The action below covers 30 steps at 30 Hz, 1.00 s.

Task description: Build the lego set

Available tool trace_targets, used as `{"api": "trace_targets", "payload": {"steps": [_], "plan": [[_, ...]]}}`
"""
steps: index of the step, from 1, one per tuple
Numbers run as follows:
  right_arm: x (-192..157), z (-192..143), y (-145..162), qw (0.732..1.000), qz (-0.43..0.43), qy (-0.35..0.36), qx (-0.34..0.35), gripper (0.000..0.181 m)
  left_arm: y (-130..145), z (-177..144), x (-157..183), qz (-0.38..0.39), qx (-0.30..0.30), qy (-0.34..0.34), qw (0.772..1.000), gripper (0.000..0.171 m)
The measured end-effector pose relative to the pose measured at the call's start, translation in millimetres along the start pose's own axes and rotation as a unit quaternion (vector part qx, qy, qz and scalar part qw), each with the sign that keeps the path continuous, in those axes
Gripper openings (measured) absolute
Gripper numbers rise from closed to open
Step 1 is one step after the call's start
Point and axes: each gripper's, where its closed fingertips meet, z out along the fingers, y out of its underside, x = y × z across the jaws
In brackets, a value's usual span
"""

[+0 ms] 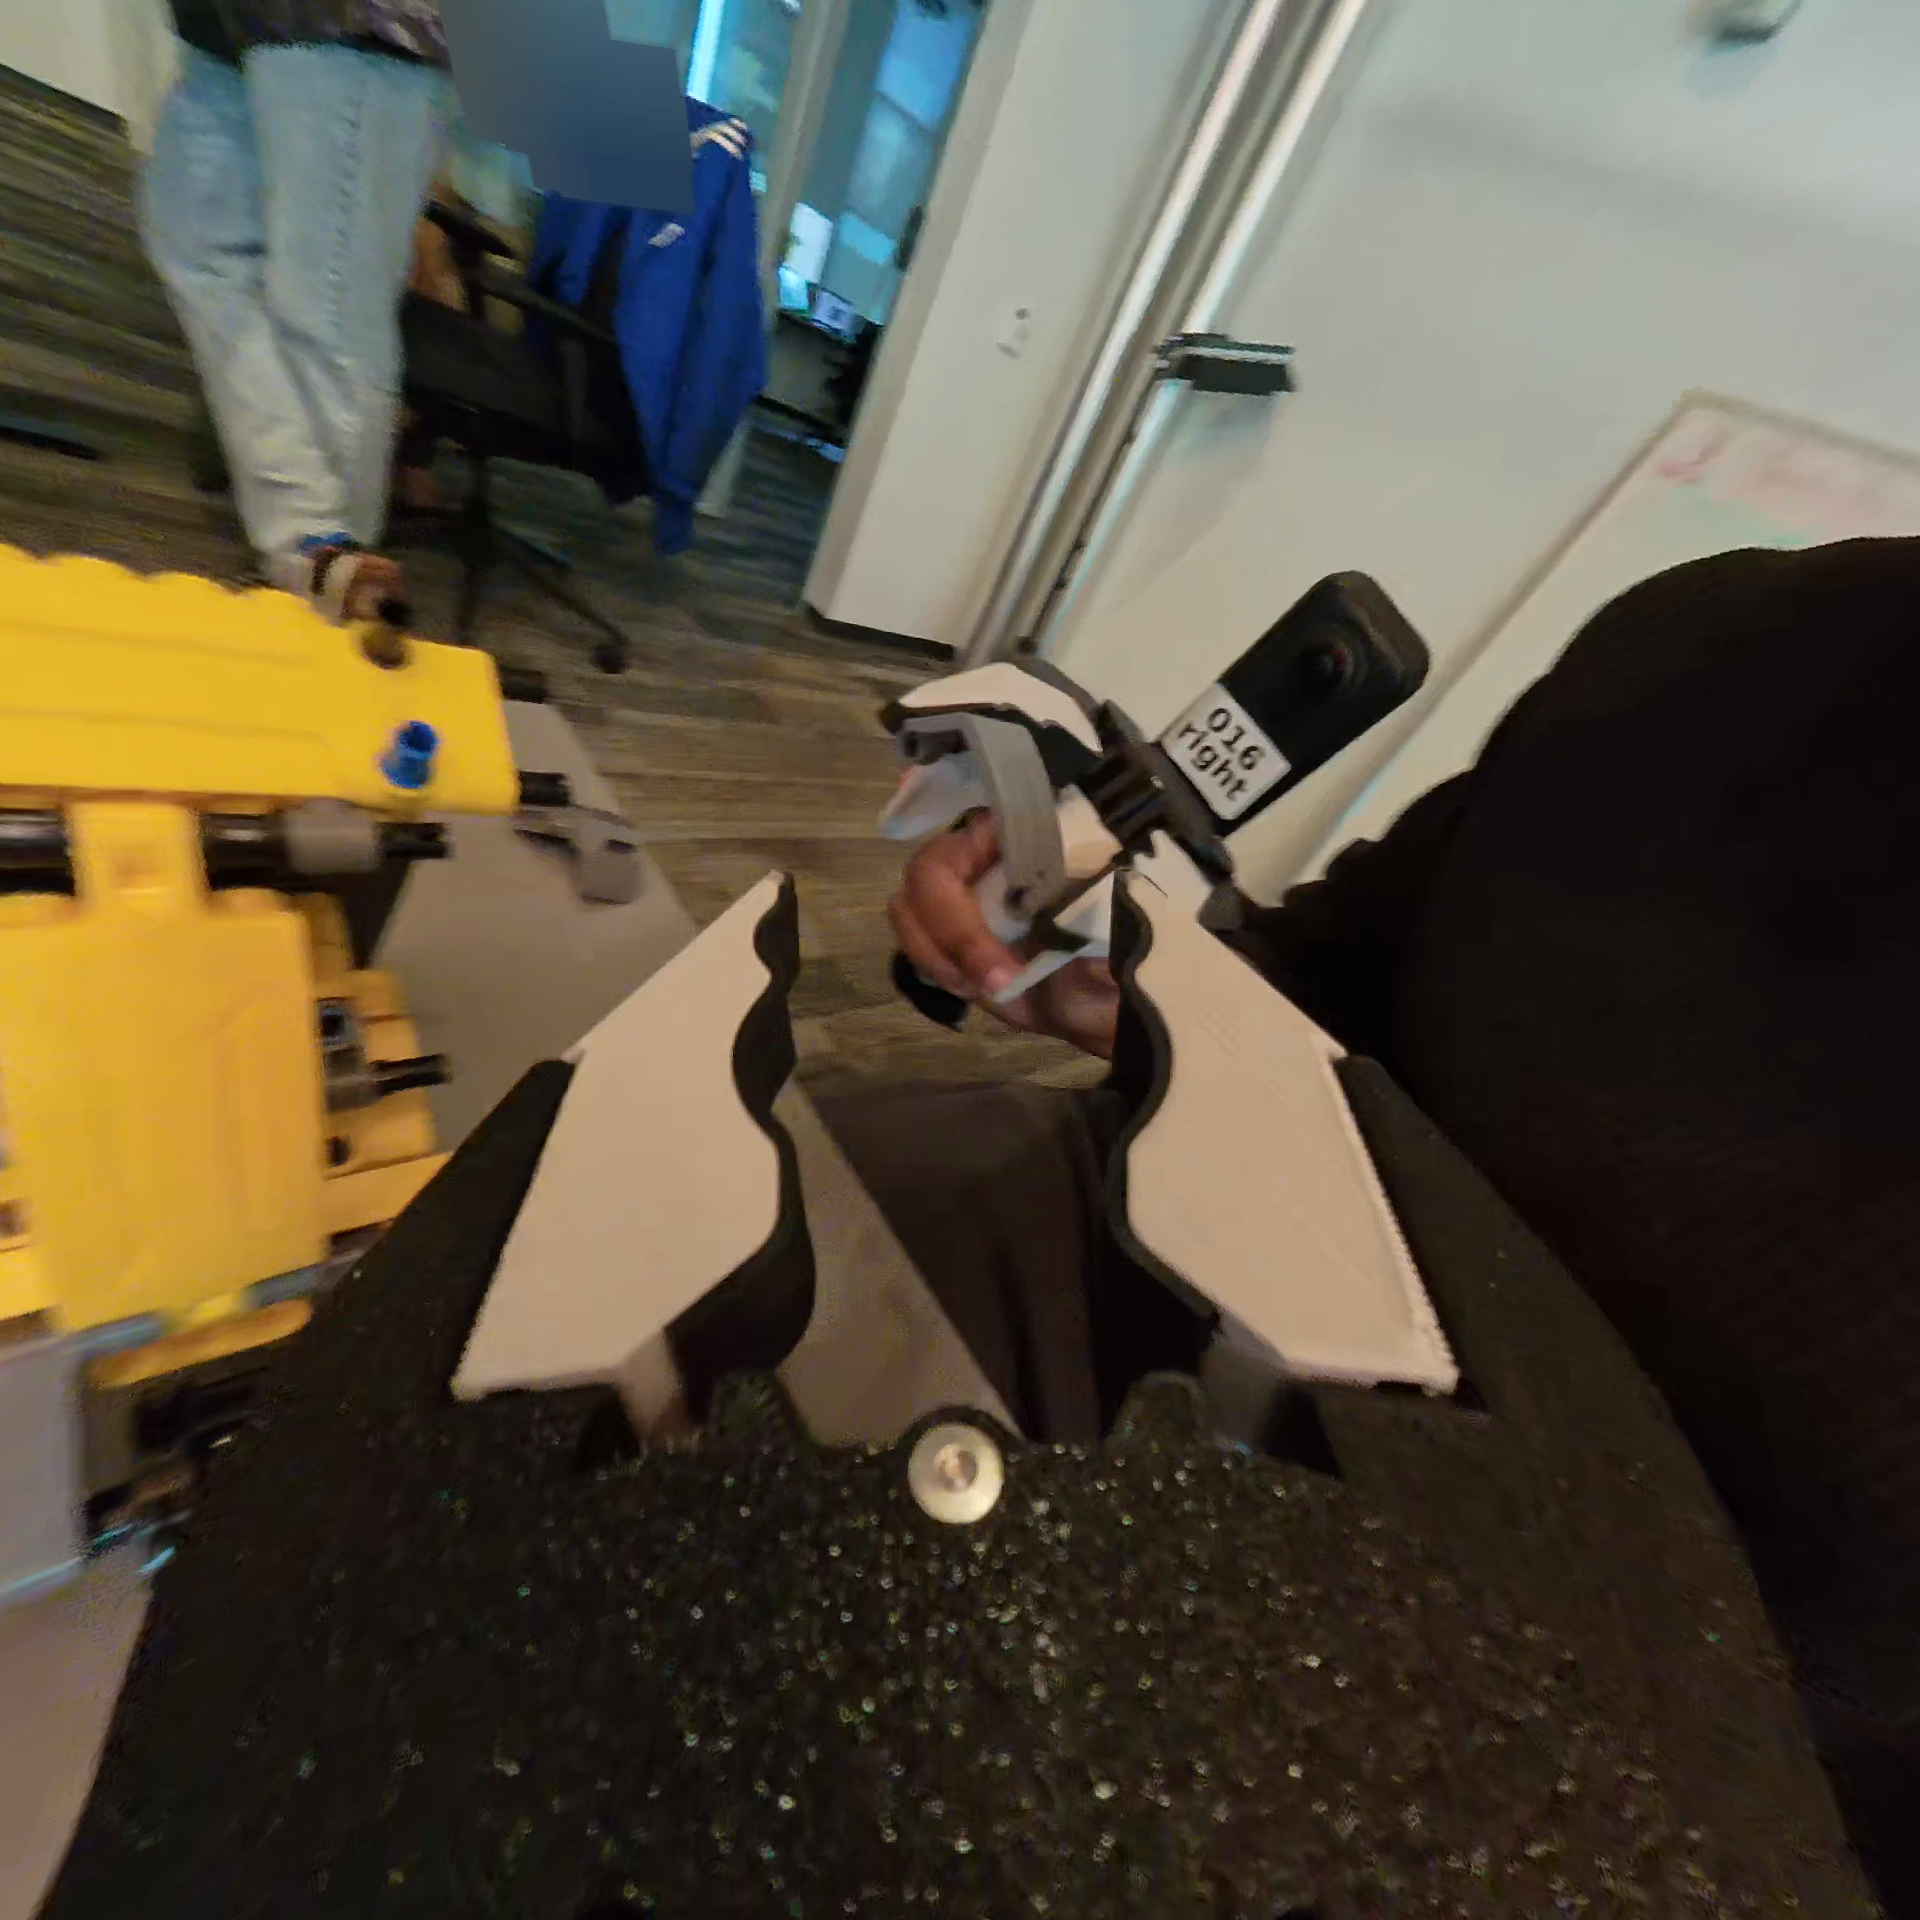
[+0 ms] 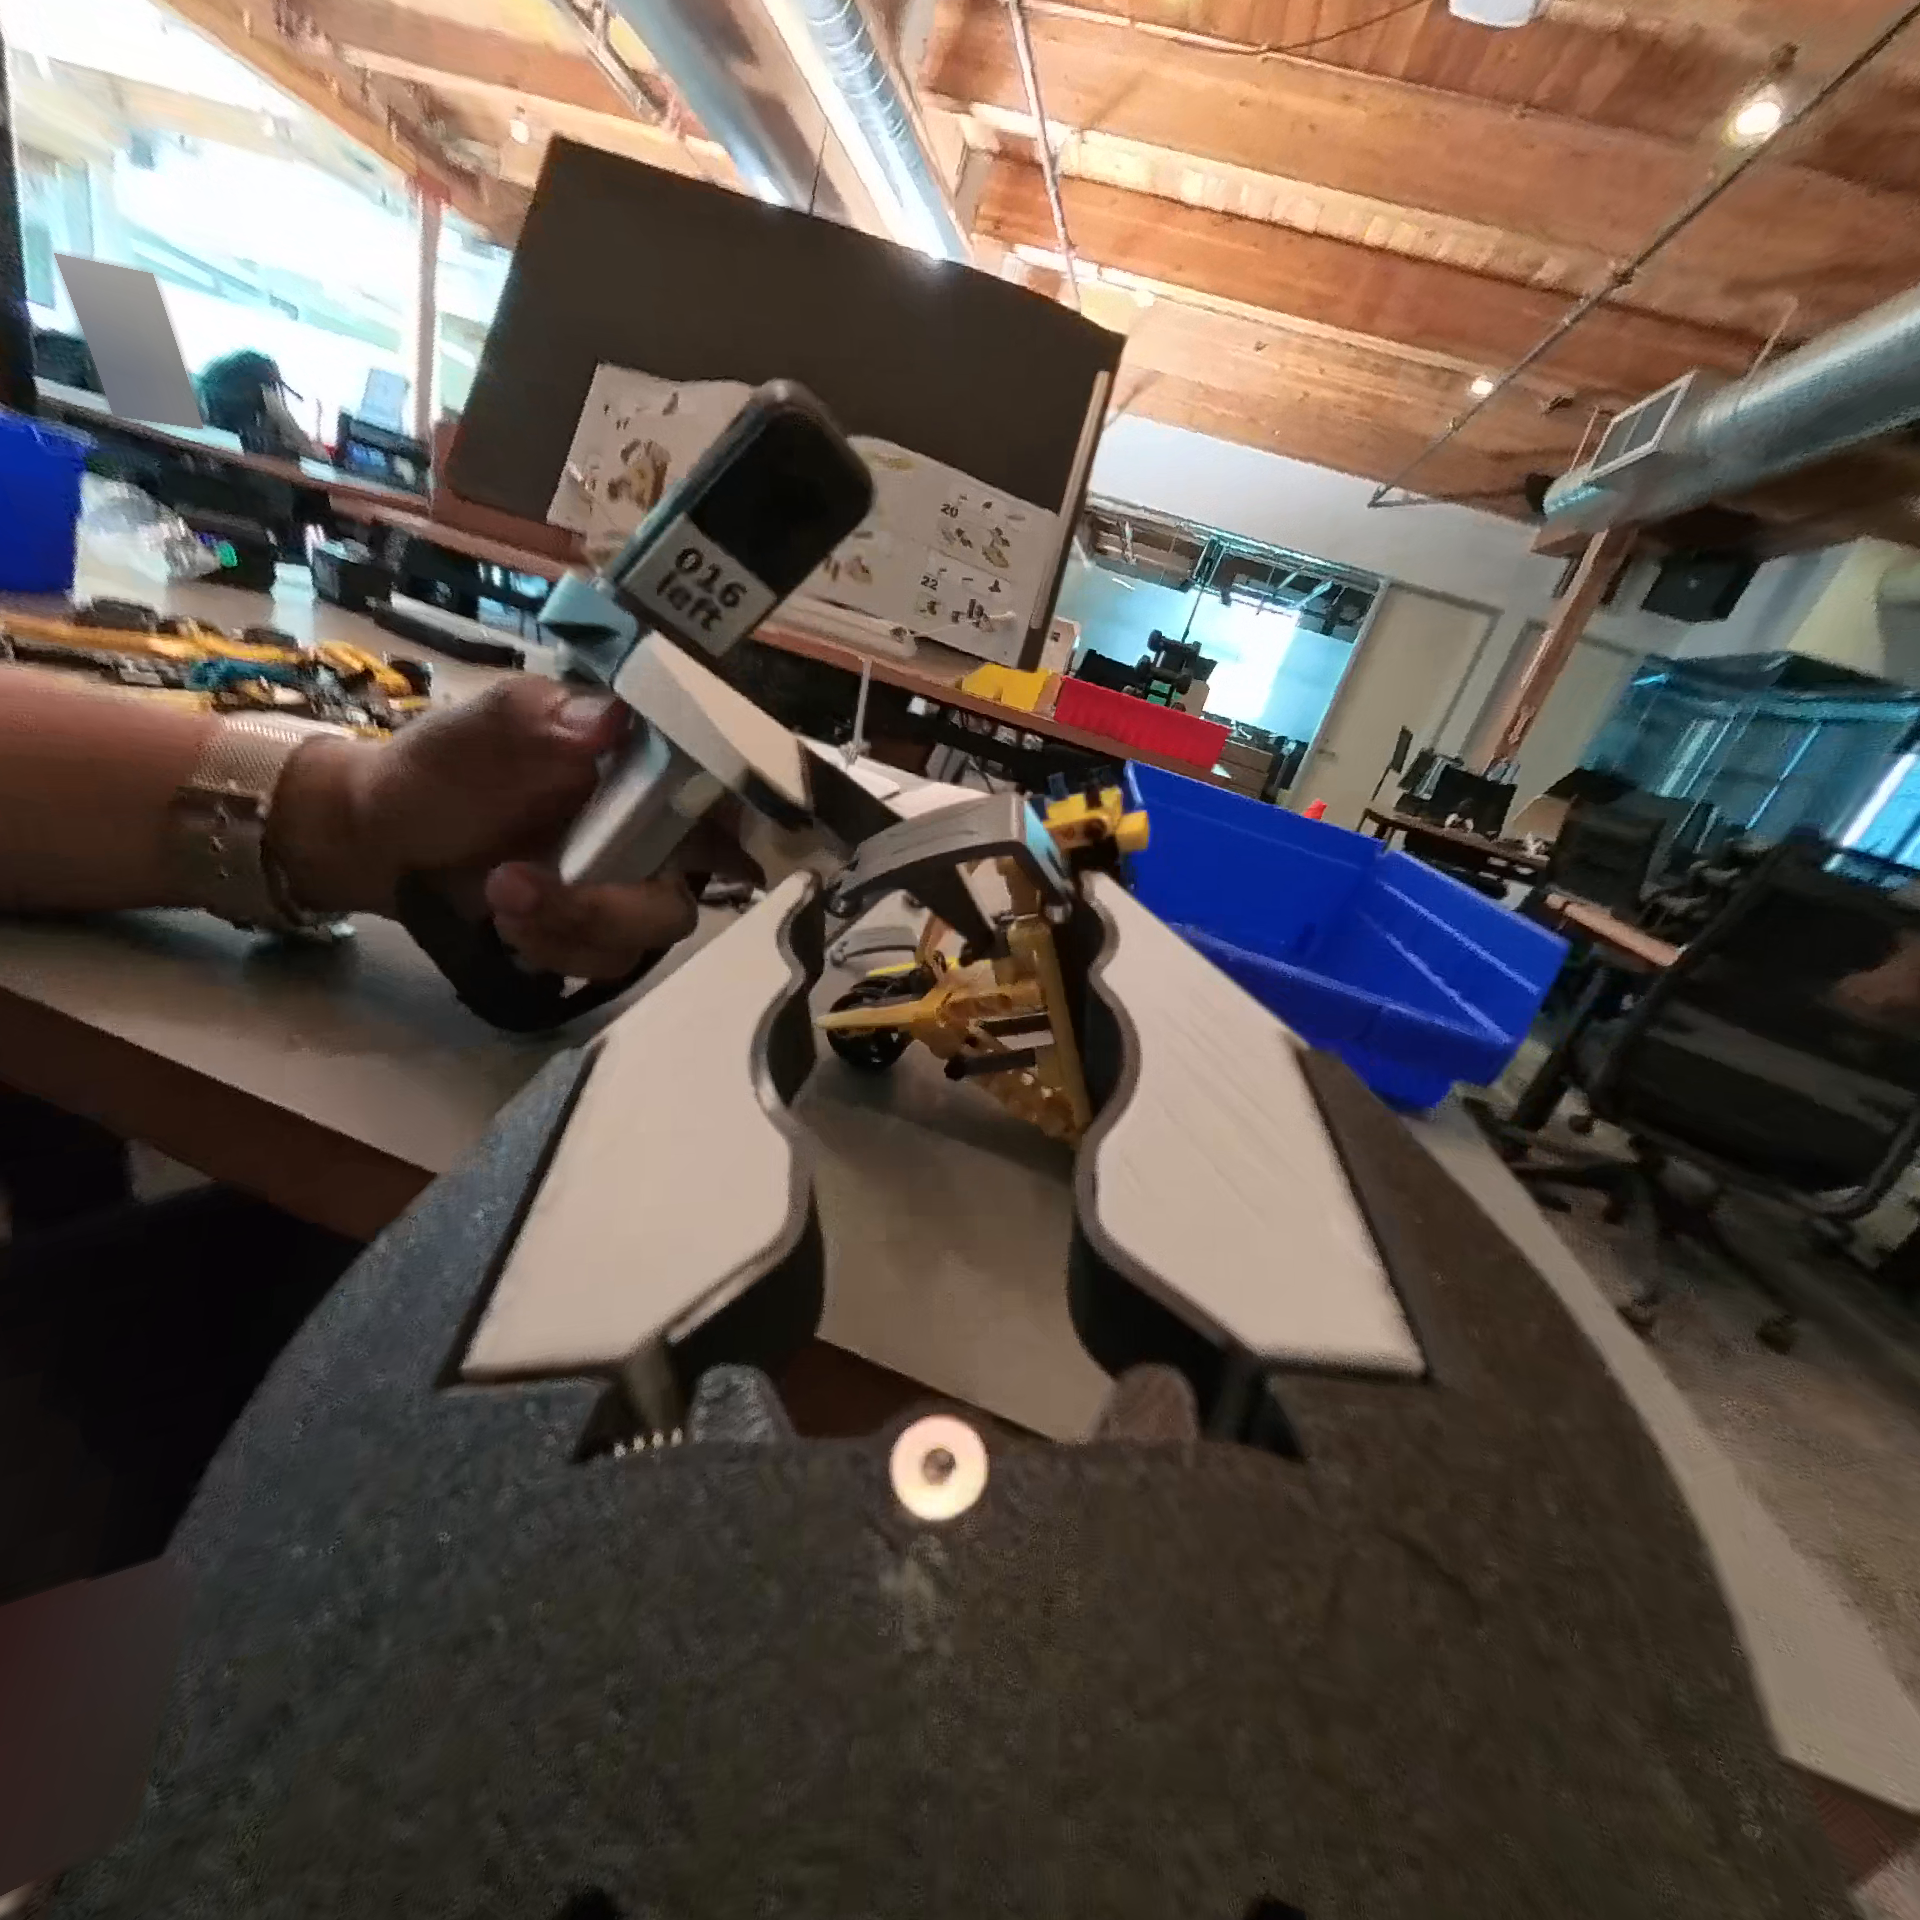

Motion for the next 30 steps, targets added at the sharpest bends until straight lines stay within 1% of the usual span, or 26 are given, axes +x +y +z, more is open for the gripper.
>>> {"api": "trace_targets", "payload": {"steps": [2,6,9,16,30], "plan": [[5,-3,2,0.999,0.034,0.001,0.013,0.047,-4,-6,-12,0.016,0.011,-0.039,0.999,0.059],[7,-2,15,0.998,0.066,0.0,0.006,0.048,-10,-14,-19,0.02,0.027,-0.058,0.998,0.059],[5,0,25,0.998,0.069,-0.004,-0.005,0.048,-11,-15,-21,0.023,0.032,-0.064,0.997,0.059],[3,2,42,0.996,0.088,-0.014,-0.023,0.048,-8,-13,-21,0.028,0.021,-0.067,0.997,0.059],[10,3,60,0.994,0.104,-0.003,-0.041,0.048,-6,-11,-23,0.028,0.016,-0.071,0.997,0.059]]}}
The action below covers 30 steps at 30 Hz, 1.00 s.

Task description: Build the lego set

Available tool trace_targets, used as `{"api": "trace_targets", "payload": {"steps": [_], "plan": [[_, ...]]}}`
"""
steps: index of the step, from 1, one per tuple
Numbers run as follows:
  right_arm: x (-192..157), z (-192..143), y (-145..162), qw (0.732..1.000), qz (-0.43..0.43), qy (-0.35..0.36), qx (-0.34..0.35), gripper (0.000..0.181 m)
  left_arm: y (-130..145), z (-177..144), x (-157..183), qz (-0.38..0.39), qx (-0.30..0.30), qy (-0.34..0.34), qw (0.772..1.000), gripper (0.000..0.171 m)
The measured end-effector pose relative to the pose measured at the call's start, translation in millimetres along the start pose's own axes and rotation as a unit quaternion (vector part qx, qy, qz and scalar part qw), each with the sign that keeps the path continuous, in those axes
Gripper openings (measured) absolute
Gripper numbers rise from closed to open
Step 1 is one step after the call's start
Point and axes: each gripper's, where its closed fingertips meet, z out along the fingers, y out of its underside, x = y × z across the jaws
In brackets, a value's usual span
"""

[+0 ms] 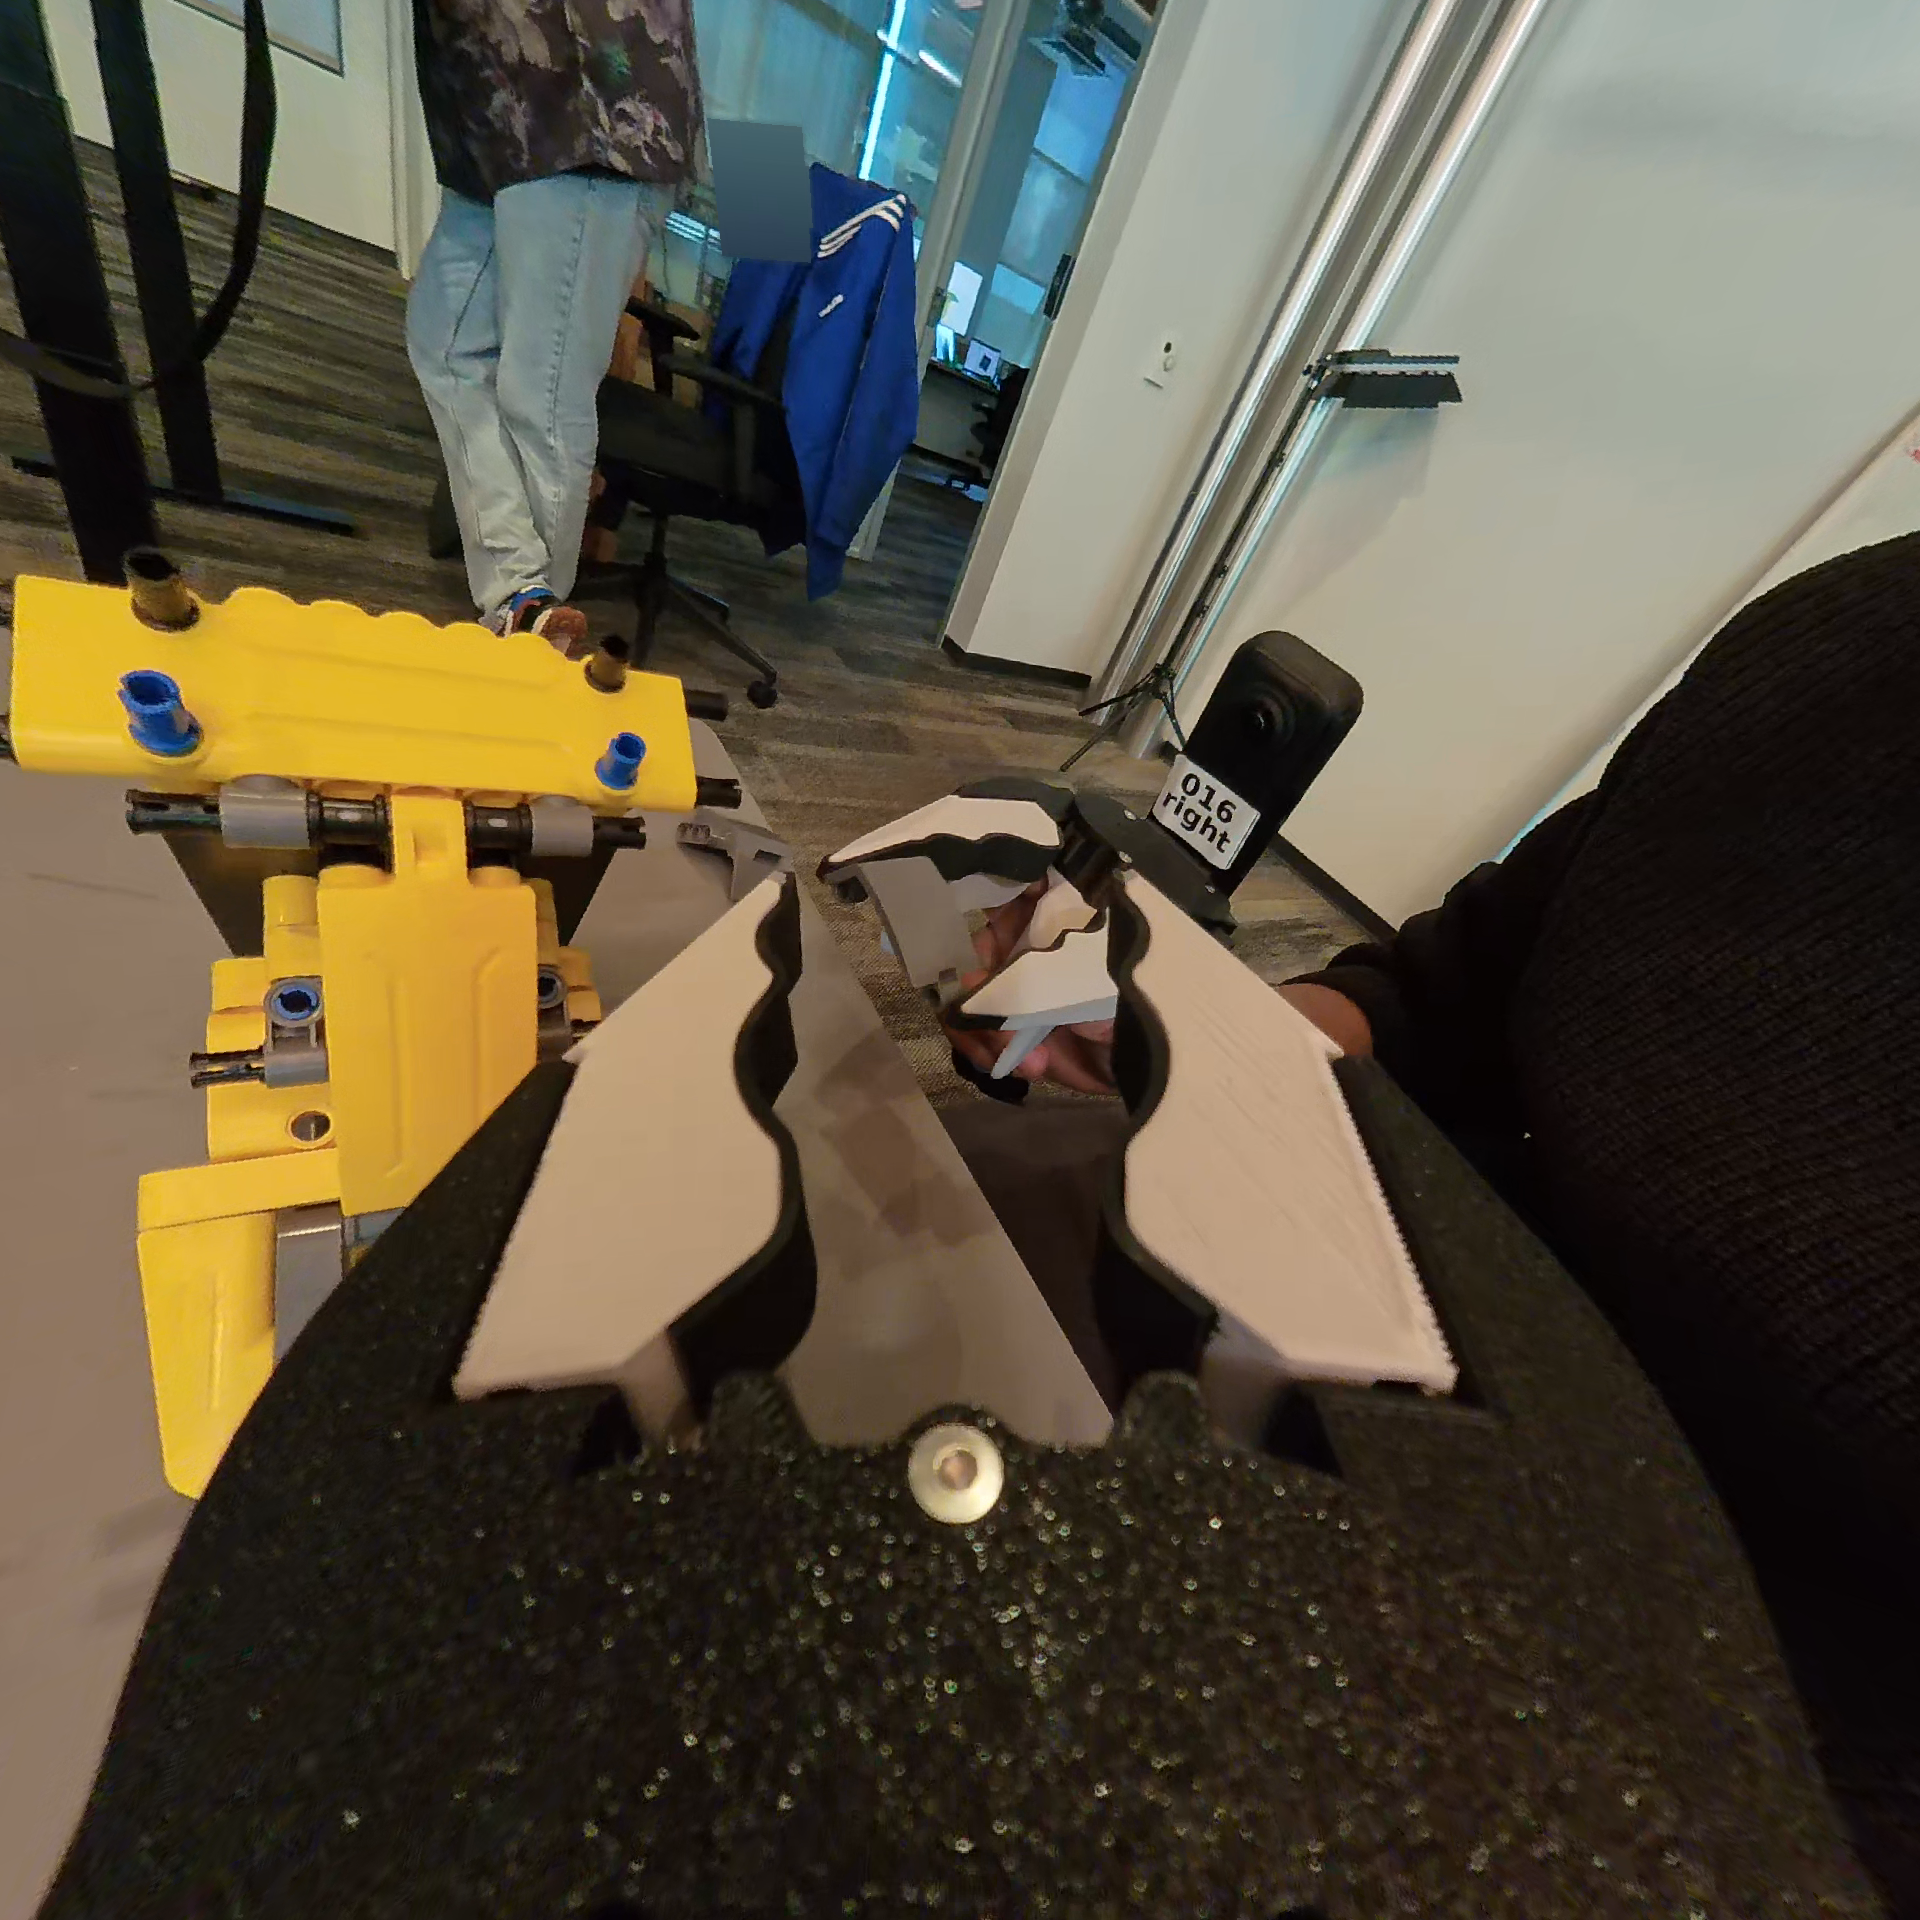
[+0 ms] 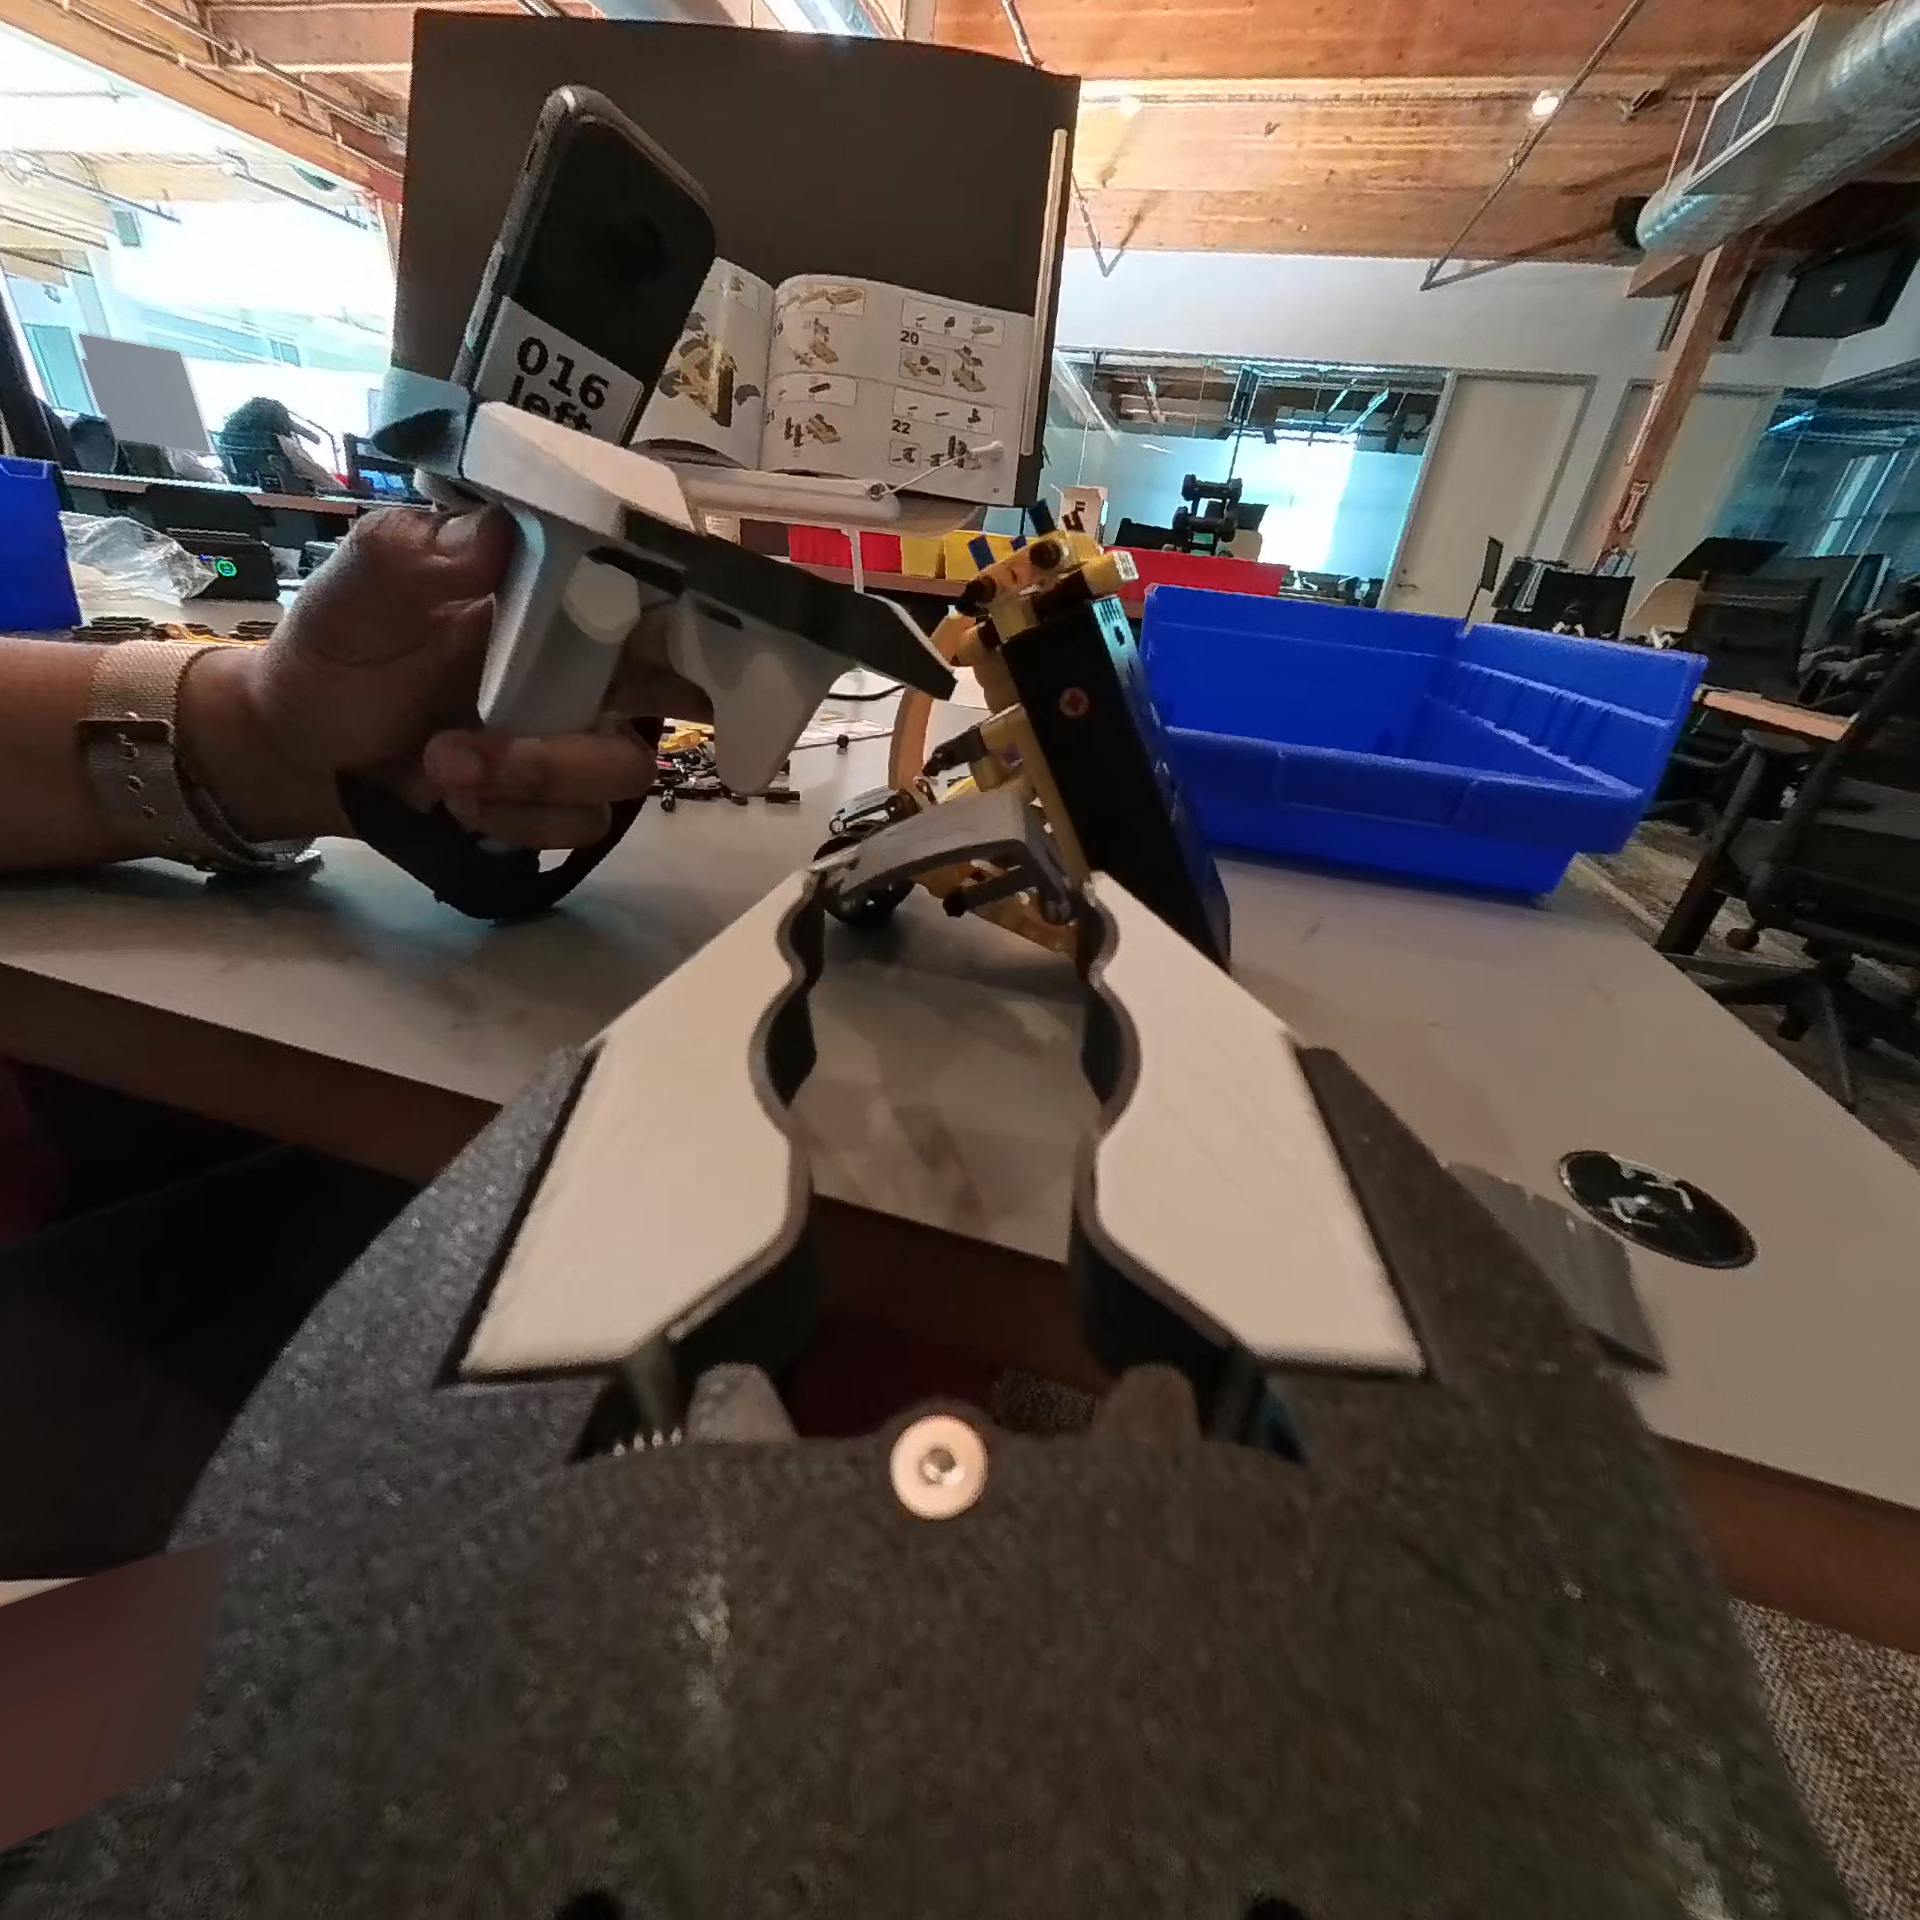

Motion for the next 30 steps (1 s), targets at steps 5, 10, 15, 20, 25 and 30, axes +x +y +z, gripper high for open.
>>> {"api": "trace_targets", "payload": {"steps": [5,10,15,20,25,30], "plan": [[0,1,4,1.0,-0.001,0.0,-0.005,0.048,0,0,0,0.0,-0.001,-0.001,1.0,0.059],[1,2,8,1.0,-0.003,0.002,-0.01,0.048,1,1,0,-0.001,-0.001,-0.001,1.0,0.059],[0,2,11,1.0,-0.011,0.004,-0.014,0.048,1,1,0,0.0,-0.003,-0.002,1.0,0.059],[0,4,14,1.0,-0.016,0.005,-0.019,0.048,2,1,-1,0.002,-0.007,-0.004,1.0,0.059],[0,4,17,1.0,-0.018,0.007,-0.021,0.048,2,0,-1,0.002,-0.007,-0.005,1.0,0.059],[0,3,17,1.0,-0.024,0.008,-0.019,0.048,2,0,-1,0.003,-0.008,-0.005,1.0,0.059]]}}
